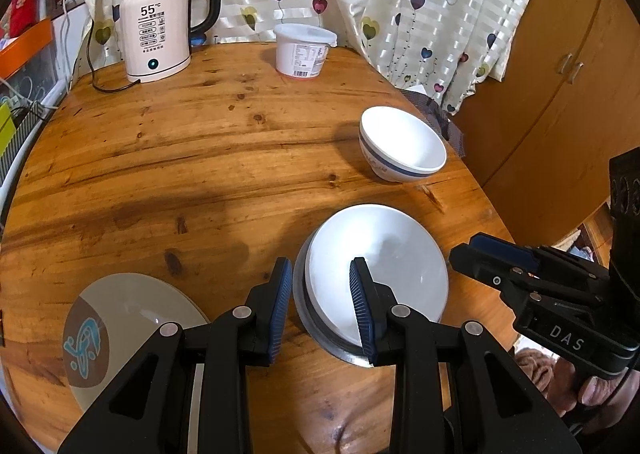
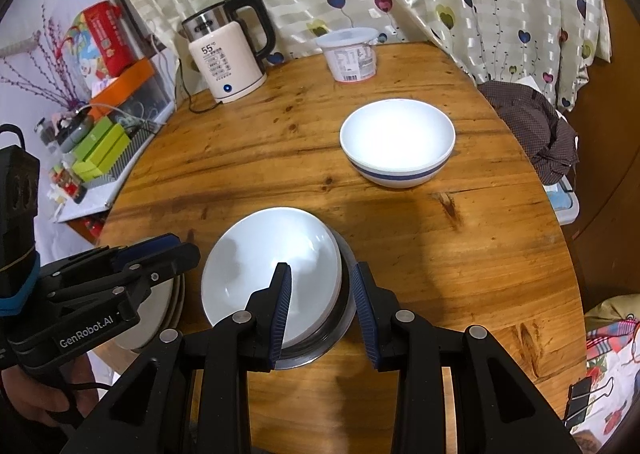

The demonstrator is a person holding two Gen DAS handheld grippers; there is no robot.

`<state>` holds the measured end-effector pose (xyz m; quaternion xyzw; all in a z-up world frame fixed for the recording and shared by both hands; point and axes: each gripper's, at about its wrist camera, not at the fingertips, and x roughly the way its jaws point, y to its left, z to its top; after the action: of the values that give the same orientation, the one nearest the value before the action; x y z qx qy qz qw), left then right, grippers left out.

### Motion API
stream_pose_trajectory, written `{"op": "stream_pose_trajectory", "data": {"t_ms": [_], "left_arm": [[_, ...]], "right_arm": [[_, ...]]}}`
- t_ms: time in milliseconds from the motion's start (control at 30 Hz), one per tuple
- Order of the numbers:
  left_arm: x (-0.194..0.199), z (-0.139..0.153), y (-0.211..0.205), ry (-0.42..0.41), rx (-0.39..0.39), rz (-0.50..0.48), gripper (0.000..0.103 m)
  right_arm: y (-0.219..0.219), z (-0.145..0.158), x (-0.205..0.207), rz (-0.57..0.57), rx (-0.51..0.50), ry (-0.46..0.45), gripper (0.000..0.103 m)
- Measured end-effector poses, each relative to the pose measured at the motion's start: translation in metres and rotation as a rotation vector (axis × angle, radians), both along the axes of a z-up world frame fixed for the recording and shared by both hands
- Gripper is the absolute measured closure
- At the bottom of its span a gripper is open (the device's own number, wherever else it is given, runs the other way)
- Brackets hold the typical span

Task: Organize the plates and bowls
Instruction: 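Move the right gripper to the rim of the blue-striped white bowl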

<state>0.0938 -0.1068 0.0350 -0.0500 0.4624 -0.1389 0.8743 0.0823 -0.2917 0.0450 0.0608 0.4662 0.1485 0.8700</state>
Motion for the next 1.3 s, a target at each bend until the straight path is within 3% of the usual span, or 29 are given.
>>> {"op": "stream_pose_trajectory", "data": {"t_ms": [433, 1300], "left_arm": [[0.016, 0.003, -0.007, -0.004, 0.001, -0.010, 0.072], [0.084, 0.002, -0.054, 0.020, -0.036, -0.074, 0.072]], "right_arm": [[-0.015, 0.001, 0.011, -0.036, 0.016, -0.006, 0.071], [-0.066, -0.009, 0.067, -0.124, 0.040, 0.001, 0.070]]}}
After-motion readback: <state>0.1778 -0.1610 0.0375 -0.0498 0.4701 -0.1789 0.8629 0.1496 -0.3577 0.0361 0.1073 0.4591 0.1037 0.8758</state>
